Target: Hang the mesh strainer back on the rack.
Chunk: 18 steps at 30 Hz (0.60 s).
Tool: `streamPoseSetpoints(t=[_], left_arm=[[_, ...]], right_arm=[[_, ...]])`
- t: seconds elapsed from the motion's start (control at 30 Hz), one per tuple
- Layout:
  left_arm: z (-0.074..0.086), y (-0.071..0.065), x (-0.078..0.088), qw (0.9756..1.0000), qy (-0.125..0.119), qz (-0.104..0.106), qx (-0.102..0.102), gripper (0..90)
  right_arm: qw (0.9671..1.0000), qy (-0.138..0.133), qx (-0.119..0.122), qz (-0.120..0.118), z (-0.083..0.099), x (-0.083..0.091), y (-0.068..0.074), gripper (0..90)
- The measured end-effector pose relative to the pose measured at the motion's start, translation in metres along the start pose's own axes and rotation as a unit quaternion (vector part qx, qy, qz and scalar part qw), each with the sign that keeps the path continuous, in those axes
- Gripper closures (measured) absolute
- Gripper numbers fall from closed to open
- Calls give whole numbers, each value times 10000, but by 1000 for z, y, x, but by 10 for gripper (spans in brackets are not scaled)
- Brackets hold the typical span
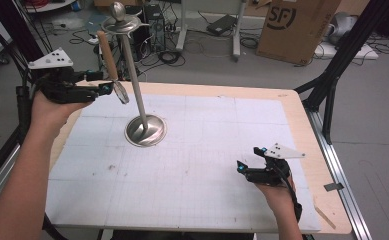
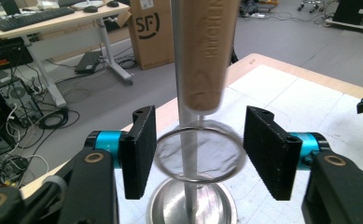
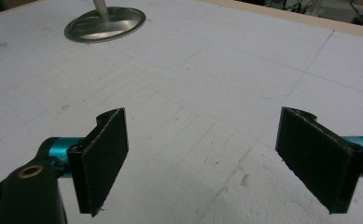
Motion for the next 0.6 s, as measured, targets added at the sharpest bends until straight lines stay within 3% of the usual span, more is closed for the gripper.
streamPoseSetpoints(t=[0.3, 0.6], left_arm=[[-4, -17, 11, 9997, -97, 110, -192, 386], [3, -38, 4, 9982, -186, 519, -218, 358]], right_arm=[[10000, 30, -4, -8, 0, -1, 1, 159], [10000, 30, 12, -3, 0, -1, 1, 159]])
Point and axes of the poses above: each handheld gripper's, and its own axes: x roughly backward along the jaws, z roughly out of its underside, y roughly to its left, the point moved 4 cm from there along -x, roughly forward along the jaws, and after that the axes turned 3 degrees about z, right-handed, at the moved point
